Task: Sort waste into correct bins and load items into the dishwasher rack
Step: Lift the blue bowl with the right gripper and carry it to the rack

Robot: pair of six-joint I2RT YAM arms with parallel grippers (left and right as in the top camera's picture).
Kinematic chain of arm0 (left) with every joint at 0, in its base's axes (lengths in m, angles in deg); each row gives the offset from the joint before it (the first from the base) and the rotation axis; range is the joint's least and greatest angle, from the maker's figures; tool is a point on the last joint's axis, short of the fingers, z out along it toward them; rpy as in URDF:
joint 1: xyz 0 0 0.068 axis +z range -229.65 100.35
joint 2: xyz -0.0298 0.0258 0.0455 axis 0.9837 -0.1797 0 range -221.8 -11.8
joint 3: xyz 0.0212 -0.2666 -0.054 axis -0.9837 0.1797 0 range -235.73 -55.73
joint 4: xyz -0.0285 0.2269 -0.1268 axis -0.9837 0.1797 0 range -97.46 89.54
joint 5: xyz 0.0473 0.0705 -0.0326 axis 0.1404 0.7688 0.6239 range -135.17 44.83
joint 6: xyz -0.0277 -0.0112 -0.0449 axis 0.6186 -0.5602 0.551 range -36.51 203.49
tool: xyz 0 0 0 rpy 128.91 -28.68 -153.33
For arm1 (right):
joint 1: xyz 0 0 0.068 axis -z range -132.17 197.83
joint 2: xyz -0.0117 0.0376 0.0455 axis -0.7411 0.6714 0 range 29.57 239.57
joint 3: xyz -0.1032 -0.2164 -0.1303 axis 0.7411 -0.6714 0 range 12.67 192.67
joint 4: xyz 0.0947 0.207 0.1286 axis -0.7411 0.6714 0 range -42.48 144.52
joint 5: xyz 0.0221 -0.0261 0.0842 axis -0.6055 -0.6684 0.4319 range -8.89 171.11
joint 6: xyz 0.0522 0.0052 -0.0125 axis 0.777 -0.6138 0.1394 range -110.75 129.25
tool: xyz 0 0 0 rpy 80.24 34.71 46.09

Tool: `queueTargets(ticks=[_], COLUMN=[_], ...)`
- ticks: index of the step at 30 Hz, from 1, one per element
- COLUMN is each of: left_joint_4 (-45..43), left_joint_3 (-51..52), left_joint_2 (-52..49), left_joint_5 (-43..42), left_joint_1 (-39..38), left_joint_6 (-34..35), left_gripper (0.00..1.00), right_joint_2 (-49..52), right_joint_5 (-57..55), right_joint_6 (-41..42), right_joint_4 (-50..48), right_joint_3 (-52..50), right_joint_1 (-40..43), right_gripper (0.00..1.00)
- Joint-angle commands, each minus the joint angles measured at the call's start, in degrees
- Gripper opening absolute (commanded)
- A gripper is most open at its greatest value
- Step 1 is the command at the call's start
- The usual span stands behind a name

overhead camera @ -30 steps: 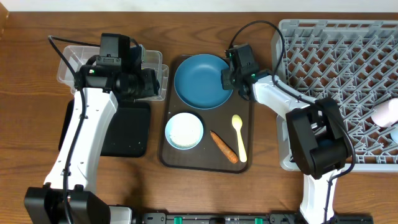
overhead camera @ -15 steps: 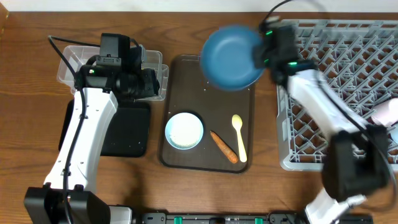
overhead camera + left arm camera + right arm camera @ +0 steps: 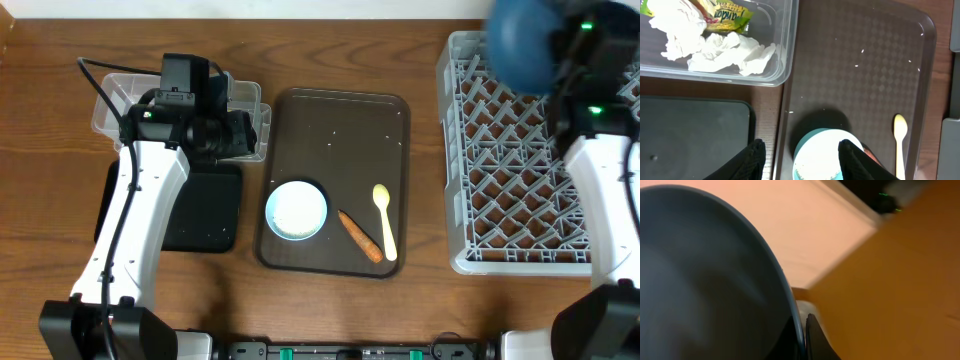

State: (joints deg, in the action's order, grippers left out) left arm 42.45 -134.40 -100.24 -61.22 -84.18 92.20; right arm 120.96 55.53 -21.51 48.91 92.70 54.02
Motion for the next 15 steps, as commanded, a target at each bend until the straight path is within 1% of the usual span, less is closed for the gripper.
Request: queueTargets(ticks=[1,6,15], left_joint_4=[0.15,0.15,0.15], left_joint_3=[-0.26,-0.26,-0.26], left_joint_2=[-0.07,-0.07,-0.07], left_joint_5=[0.74,0.74,0.74], left_joint_1=[0.31,0.31,0.31], left_joint_6=[-0.79,-0.76,-0.76], left_gripper=[0.50,0.50,0.50], right_joint_2=[1.05,2.89,8.02], right_joint_5=[-3.61,-3.78,-3.78], right_joint_6=[-12.17,-19.37,-25.31], right_joint_4=[-2.36,-4.74,-12.92], right_joint_3=[0.83,0.83,0.83], right_joint_1=[4.98,10.62,17.11], right_gripper=[0.01,0.01,0.01])
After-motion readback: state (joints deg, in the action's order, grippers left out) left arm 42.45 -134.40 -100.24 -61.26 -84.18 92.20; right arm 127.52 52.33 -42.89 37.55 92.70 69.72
